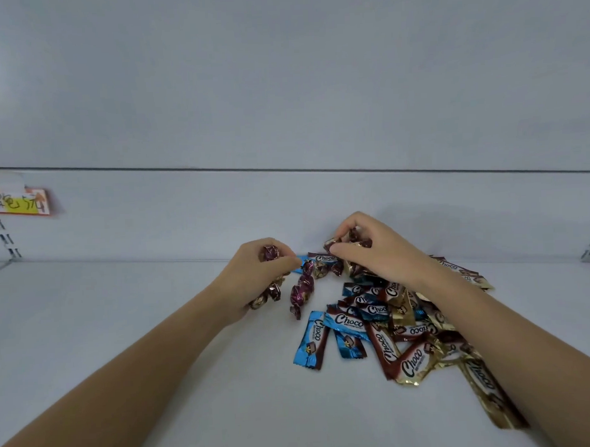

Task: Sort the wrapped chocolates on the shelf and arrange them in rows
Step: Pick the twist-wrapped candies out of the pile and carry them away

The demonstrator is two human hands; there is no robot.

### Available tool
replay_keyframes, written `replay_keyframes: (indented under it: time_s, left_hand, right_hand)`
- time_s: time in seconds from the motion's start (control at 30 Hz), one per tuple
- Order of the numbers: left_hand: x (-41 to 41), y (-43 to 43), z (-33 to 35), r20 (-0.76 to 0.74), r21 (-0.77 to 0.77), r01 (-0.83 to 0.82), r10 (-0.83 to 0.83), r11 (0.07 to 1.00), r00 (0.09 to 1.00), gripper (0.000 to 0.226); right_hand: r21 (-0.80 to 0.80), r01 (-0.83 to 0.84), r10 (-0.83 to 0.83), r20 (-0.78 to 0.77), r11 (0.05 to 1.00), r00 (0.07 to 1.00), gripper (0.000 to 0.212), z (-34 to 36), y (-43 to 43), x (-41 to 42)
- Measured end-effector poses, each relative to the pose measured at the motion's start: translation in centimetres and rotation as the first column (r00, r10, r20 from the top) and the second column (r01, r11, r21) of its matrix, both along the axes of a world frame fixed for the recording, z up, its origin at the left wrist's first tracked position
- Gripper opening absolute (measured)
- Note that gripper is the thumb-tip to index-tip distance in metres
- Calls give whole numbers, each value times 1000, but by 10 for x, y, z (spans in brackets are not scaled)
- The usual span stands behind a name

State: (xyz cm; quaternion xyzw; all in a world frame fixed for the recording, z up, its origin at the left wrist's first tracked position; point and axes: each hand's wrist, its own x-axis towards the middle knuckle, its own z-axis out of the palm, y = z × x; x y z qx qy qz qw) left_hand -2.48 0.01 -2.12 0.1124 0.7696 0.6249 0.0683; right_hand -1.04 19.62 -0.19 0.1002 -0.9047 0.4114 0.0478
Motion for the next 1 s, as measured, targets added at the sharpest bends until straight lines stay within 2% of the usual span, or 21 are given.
replay_keyframes:
  time_s: [0.07, 0.1, 0.17, 0.2, 0.33, 0.43, 0.5, 0.6, 0.67, 0.73, 0.83, 1.0]
  left_hand:
    - [1, -1, 1, -37, -109, -9, 5, 994, 999, 16]
    - [2, -2, 2, -87, -229, -20, 0, 973, 996, 21]
    - [5, -4, 2, -207, -503, -53, -60, 862, 977, 31]
    - [7, -4, 2, -233, -582, -58, -98, 811, 968, 35]
    - [13, 3, -2, -225, -727, -52, -166, 685, 960, 66]
    - [13, 7, -10, -280, -752, -81, -206, 655, 938, 70]
    - [14, 8, -11, -312, -733, -99, -204, 674, 928, 62]
    - [16, 10, -8, -347, -593, -130, -106, 795, 932, 39]
    - [17, 10, -4, -303, -399, -118, -9, 909, 953, 20]
    - [18, 11, 0, -166, -170, -85, 56, 982, 984, 12]
    - [19, 12, 4, -84, 3, -59, 59, 998, 995, 16]
    - [16, 4, 11, -56, 26, -1, 2, 1000, 998, 30]
  right_hand:
    - [-57, 24, -23, 29, 998, 999, 26, 1, 3, 2]
    - [-45, 25, -23, 34, 999, 999, 30, 1, 4, 2]
    - [16, 15, -16, 12, 1000, 1000, 33, 1, 5, 2]
    - [40, 14, -14, -3, 999, 1000, 33, 1, 4, 3]
    - [62, 24, -24, 0, 998, 1000, 40, 1, 5, 6]
    - [-46, 31, -30, 30, 998, 999, 29, 2, 8, 11]
    - [-128, 69, -63, 52, 989, 997, 27, 4, 10, 13]
    - [-232, 130, -117, 71, 964, 991, 29, 8, 15, 15]
    - [-269, 160, -147, 69, 950, 987, 27, 9, 19, 17]
    - [-274, 184, -172, 68, 944, 983, 28, 8, 23, 17]
    - [-330, 198, -180, 84, 923, 980, 28, 7, 27, 16]
    - [-541, 167, -85, 173, 824, 981, 27, 8, 27, 16]
